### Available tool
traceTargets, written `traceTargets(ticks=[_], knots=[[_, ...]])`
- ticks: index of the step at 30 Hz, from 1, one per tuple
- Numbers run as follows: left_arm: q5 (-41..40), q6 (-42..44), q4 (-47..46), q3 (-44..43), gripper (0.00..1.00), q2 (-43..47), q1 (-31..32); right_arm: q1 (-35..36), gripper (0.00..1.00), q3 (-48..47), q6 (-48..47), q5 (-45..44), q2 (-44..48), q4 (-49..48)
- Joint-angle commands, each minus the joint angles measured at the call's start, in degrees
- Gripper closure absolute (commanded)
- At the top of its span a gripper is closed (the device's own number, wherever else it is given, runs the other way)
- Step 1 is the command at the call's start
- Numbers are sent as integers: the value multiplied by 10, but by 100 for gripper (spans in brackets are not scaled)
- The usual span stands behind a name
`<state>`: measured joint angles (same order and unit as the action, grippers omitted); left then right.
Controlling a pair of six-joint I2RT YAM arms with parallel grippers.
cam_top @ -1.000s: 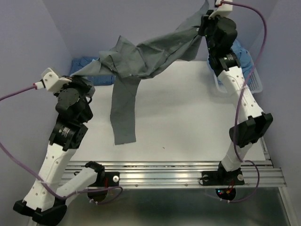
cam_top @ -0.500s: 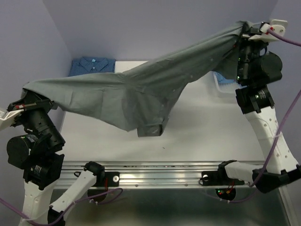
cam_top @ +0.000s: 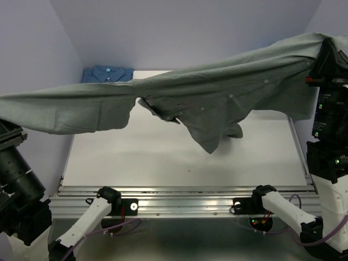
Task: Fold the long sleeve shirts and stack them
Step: Flatten the shirt out
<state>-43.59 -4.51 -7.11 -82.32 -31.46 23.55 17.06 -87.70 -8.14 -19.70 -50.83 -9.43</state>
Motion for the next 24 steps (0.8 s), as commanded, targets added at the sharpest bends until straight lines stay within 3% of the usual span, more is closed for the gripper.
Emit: traceTargets(ticks=[1,4,8,12,16,17,20,21,23,24], knots=[[30,38,-62,-56,100,8,-3,-4,99,-34,19,52,40,22],[36,44,-65,-71,100,-15,-3,-4,99,-41,23,43,40,35],[-30,74,-85,-81,100,-95,2,-4,99,-39,26,14,7,53],[-62,84,-96,-78,100,-175,4,-4,99,-32,26,-30,-65,54],[-101,86,-109,-62,100,-261,-14,-4,99,-28,31,-122,-203,53],[-91,69,-92,-62,100,-296,-31,-4,99,-27,37,-128,-227,54],[44,-76,6,-58,100,-371,-159,-4,99,-7,79,-94,-315,85],[76,-100,-16,-44,100,-390,-196,-10,99,-2,121,-67,-338,92],[84,-97,-67,9,100,-445,-211,-16,99,2,157,-30,-384,113],[129,-85,-104,16,100,-469,-221,-25,98,-6,184,-14,-436,128]])
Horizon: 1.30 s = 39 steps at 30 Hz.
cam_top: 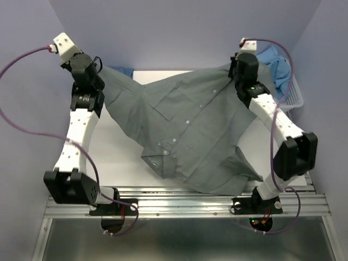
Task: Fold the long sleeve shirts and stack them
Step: Flatten the shirt out
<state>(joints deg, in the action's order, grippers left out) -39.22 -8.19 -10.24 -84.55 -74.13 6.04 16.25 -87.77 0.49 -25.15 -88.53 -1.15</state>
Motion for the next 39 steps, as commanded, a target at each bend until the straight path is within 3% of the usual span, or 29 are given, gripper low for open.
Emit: traceTargets(ticks=[1,2,3,4,5,6,8,14,20,22,24,29,34,39], knots=[[104,-53,-71,33,100,-71,-52,-22,96,-14,107,72,-87,51],[117,-57,-56,-11,86,-140,-56,-22,94,-29,109,90,-115,75],[128,-62,-6,-40,72,-178,-56,-22,75,-49,107,103,-173,95],[126,-69,31,-80,52,-212,-56,-22,39,-75,101,112,-200,115],[127,-85,76,-164,2,-276,-56,-22,7,-133,94,133,-224,140],[141,-89,107,-199,1,-303,-56,-22,0,-164,91,134,-244,186],[153,-97,154,-235,1,-325,-56,-22,0,-204,81,130,-271,207],[194,-123,117,-152,1,-238,-36,-22,0,-156,63,180,-227,193],[220,-195,150,38,1,-118,51,-22,0,-50,78,214,-197,192],[266,-235,149,157,1,-74,84,-22,0,-25,79,213,-198,190],[322,-262,151,210,1,-51,98,-22,0,-24,86,209,-218,189],[341,-340,159,337,1,-26,131,-22,0,-57,103,220,-277,187],[336,-340,173,322,1,-108,142,-35,0,-65,118,212,-322,187],[296,-307,199,235,1,-230,137,-57,0,-16,140,246,-331,184]])
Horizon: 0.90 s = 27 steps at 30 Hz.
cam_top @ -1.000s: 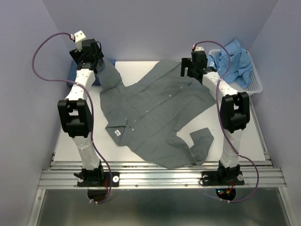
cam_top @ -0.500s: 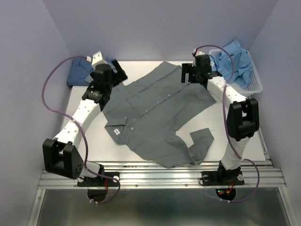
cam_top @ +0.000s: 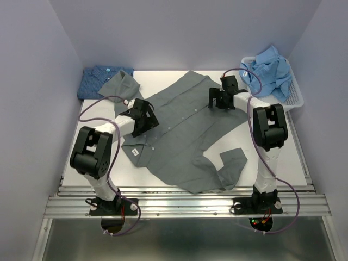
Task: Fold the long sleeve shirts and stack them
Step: Flatten the shirt out
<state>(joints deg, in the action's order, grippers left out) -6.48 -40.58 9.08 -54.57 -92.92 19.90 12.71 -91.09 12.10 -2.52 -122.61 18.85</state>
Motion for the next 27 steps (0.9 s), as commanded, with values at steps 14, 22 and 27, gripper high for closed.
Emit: traceTargets(ticks=[14,22,27], knots=[[-1,135,73,-448,1,-369,-61,-27,0,167,42,58,84,-37],[29,226,173,-824,1,-537,-65,-27,0,240,60,89,141,-67],[27,250,127,-786,1,-431,-66,-27,0,181,51,93,169,-58]])
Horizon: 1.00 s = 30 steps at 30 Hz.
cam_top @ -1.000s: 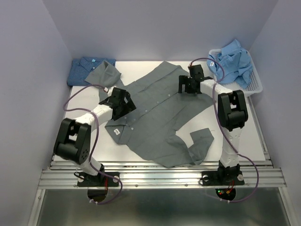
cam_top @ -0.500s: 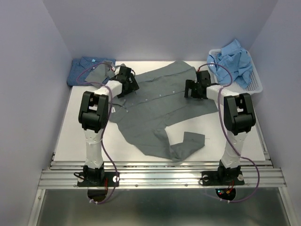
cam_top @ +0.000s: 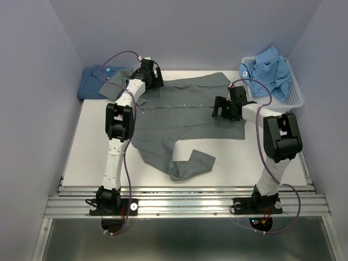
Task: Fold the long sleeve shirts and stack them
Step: Flatten the shirt out
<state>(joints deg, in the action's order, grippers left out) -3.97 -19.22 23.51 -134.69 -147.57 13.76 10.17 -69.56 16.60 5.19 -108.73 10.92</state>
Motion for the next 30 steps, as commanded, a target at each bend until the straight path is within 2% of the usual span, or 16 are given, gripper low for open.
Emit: traceTargets(ticks=[1,2,4,5,7,8,10,11,12,13,15,17,21,30], knots=[[-2,35,-22,43,1,178,-4,-2,0,-43,7,16,37,22],[-8,30,-25,71,1,211,-3,-2,0,-44,9,16,45,22],[-36,11,-29,188,1,285,3,-2,0,-37,15,8,62,22],[-48,-11,-34,291,1,367,13,-2,0,-19,27,-4,84,17],[-58,-47,-51,405,1,450,27,-2,0,4,60,-23,108,10],[-54,-90,-57,516,1,529,41,-2,0,26,71,-45,129,8],[-35,-142,-54,615,1,599,51,-2,0,42,100,-67,147,8],[-23,-165,-54,662,1,665,55,-2,0,53,111,-76,156,8],[-13,-192,-51,748,1,693,65,-2,0,62,122,-91,174,7],[-7,-240,-38,788,1,720,72,-2,0,77,127,-99,182,8],[9,-282,-23,876,1,788,91,-2,0,93,154,-125,205,9],[19,-326,-16,918,1,830,105,-2,0,109,169,-138,216,8],[30,-364,-12,974,1,840,123,-2,0,118,177,-149,230,5],[27,-367,-8,961,1,723,154,-2,0,137,165,-195,253,29]])
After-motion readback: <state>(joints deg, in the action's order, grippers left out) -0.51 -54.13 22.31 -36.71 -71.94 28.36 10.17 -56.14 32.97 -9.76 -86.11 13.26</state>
